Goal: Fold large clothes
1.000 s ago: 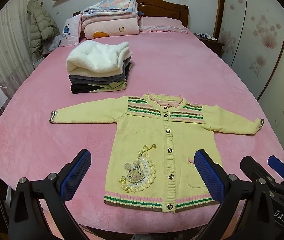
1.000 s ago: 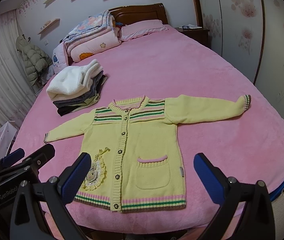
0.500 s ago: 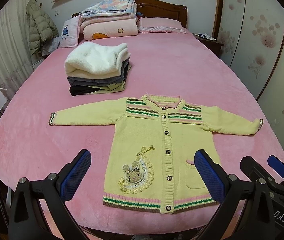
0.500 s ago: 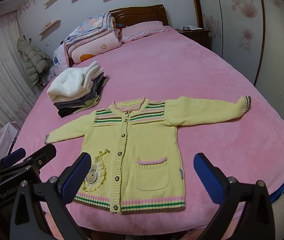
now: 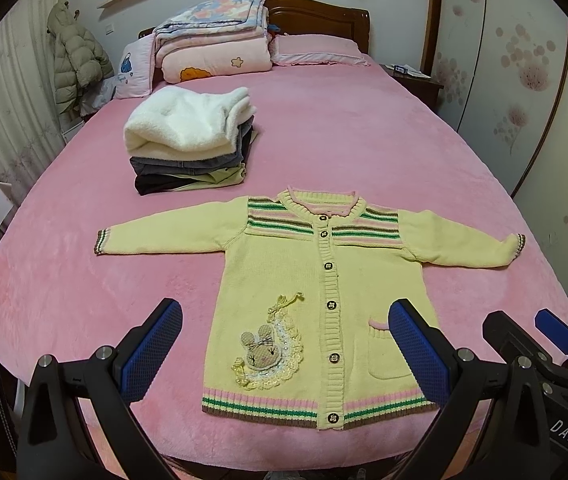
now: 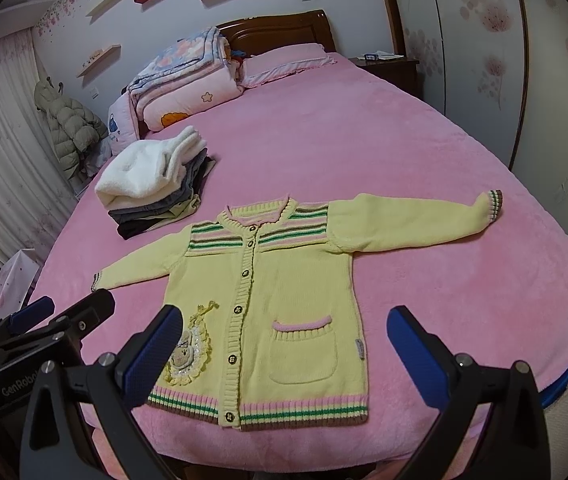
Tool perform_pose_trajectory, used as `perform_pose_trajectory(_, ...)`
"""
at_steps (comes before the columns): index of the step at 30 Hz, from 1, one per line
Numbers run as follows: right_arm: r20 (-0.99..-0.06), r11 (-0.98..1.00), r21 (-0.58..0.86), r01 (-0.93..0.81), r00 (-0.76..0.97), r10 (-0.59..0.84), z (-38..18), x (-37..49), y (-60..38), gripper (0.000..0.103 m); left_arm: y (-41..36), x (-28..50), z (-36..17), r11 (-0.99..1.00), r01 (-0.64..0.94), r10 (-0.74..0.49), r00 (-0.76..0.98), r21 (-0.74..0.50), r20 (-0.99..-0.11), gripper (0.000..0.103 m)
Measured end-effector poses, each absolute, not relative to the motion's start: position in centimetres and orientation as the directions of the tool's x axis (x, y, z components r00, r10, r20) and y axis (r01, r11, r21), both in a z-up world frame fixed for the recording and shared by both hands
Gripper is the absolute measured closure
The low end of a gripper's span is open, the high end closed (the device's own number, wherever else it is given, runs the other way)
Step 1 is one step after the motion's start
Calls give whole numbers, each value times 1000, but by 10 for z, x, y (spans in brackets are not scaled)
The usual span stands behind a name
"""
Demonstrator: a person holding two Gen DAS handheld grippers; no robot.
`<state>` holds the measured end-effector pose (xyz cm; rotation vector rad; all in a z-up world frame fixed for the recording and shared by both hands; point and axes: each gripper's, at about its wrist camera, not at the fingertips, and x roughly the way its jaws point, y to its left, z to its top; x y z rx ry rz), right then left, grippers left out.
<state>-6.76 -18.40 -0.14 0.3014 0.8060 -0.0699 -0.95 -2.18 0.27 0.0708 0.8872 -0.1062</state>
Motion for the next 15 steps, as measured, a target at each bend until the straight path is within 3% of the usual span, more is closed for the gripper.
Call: perform_pose_trajectory(15,-710,931,267,249,704,16,0,-54,-211,1,-55,14,2,986,159,-69,625,41,-778,1)
